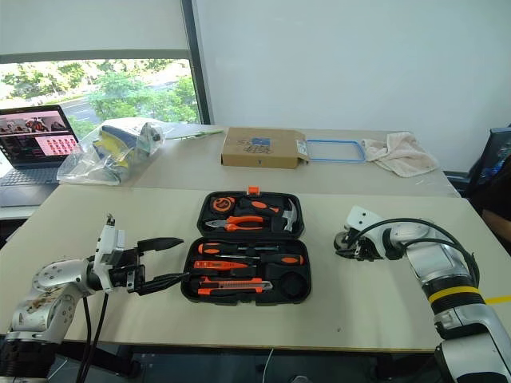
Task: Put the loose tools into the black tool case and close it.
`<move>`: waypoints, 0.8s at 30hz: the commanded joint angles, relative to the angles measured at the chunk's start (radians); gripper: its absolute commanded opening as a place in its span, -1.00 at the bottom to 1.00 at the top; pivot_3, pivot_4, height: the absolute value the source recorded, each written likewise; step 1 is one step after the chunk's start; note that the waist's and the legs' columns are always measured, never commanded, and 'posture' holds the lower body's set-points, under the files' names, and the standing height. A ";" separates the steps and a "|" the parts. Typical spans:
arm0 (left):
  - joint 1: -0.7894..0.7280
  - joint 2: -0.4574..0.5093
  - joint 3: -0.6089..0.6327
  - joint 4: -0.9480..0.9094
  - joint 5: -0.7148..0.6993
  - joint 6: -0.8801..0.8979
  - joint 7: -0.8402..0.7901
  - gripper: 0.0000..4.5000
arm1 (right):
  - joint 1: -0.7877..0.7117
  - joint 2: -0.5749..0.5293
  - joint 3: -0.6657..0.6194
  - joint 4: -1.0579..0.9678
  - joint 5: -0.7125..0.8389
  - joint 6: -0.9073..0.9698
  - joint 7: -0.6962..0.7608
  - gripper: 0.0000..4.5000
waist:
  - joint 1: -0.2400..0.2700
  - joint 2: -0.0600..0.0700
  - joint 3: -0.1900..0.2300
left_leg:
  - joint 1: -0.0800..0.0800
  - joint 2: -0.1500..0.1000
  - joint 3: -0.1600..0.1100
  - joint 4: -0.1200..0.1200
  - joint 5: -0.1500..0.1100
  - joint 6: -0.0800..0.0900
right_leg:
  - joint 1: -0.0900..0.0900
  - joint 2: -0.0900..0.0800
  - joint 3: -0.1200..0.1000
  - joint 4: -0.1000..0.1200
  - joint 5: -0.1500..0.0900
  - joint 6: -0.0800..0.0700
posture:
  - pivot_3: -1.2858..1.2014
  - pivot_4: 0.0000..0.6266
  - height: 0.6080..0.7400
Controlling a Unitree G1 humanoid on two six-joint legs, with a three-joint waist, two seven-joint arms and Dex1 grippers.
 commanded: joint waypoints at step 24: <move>0.035 0.064 0.000 -0.117 -0.008 0.037 -0.011 1.00 | 0.107 -0.017 0.123 -0.692 0.264 0.403 0.174 -0.96 | 0.010 0.000 0.000 | -0.003 -0.004 -0.001 0.006 0.000 0.000 | -0.002 -0.006 -0.004 0.002 0.001 0.001 | 0.03 -0.52 1.00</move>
